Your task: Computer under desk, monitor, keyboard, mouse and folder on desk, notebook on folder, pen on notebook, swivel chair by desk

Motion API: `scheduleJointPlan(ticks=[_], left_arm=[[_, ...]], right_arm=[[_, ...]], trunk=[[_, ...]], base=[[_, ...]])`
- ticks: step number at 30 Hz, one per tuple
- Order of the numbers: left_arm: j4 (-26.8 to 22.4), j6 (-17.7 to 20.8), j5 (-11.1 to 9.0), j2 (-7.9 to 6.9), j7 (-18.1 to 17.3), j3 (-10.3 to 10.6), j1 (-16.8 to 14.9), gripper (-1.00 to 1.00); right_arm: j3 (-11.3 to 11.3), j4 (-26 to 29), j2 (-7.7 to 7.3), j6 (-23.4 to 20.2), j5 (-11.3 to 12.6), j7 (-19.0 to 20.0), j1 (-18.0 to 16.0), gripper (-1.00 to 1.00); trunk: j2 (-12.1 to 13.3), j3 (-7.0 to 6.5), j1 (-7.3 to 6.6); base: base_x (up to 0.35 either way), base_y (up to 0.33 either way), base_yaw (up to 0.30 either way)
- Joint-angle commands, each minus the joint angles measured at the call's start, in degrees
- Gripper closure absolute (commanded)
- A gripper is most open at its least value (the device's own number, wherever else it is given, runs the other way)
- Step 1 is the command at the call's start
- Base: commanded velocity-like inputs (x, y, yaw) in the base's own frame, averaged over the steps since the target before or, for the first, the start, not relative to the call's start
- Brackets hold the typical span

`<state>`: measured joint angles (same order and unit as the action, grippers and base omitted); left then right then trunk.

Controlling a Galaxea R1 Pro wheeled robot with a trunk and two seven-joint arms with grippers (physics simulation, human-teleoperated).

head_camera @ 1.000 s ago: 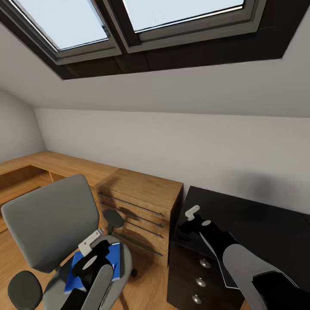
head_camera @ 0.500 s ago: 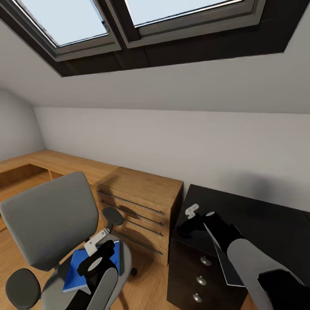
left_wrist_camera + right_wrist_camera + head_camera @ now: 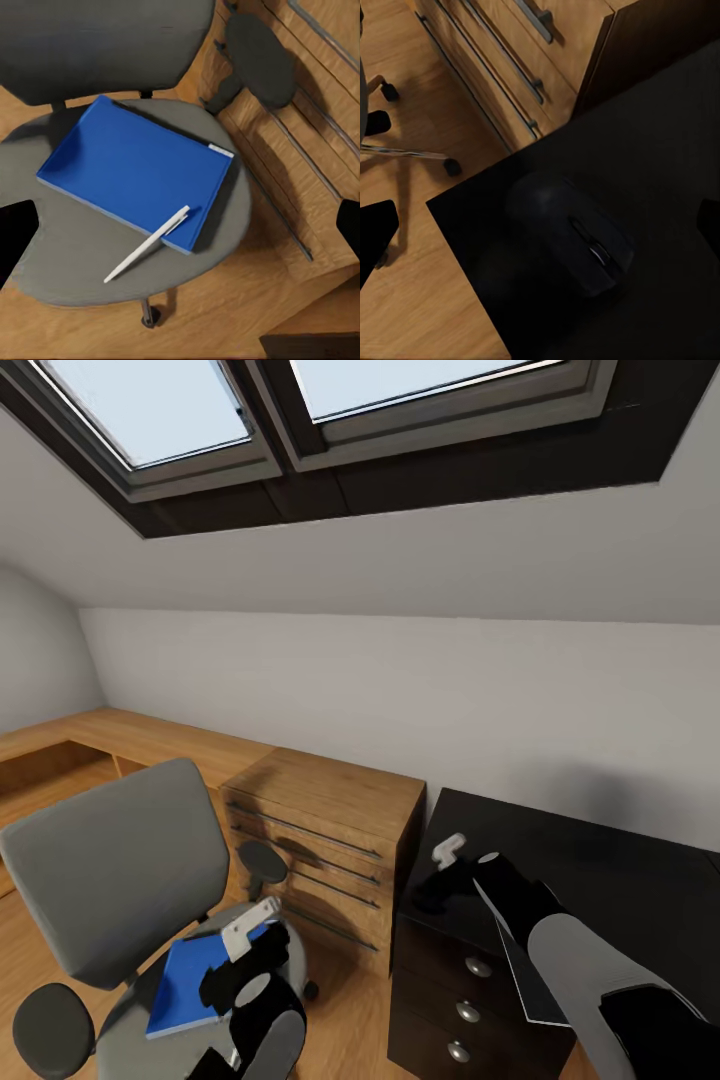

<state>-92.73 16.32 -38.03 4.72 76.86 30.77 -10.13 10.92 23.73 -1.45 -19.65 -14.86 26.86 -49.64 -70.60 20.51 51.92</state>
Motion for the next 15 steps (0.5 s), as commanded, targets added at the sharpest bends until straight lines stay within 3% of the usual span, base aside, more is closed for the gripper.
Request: scheduleJointPlan(ticks=[1,5,15], left_arm=[[-0.07,0.08,-0.08,-0.03,3.15,2.21,-0.06,-1.00],[-0.08,-1.05,-0.04,-0.06,5.76,4.47,-0.06,-1.00],[-0.08,-1.37,-0.03,-0.06,6.60,5.07,-0.06,-1.00]], right_arm=[[0.02,0.11,-0.04,0.36,-0.51,-0.69,-0.02,-1.00],[0.04,0.04,0.02,0.94,-0.52,-1.56,-0.02,-1.00],[0.14,-0.75,0.04,1.32,-0.60,-1.84,-0.02,-1.00]], trunk=[[-0.04,0.07,0.00],[-0.04,0.07,0.00],[-0.04,0.07,0.00]], base=[[0.000,0.000,0.000],[0.000,0.000,0.000],[0.000,0.000,0.000]])
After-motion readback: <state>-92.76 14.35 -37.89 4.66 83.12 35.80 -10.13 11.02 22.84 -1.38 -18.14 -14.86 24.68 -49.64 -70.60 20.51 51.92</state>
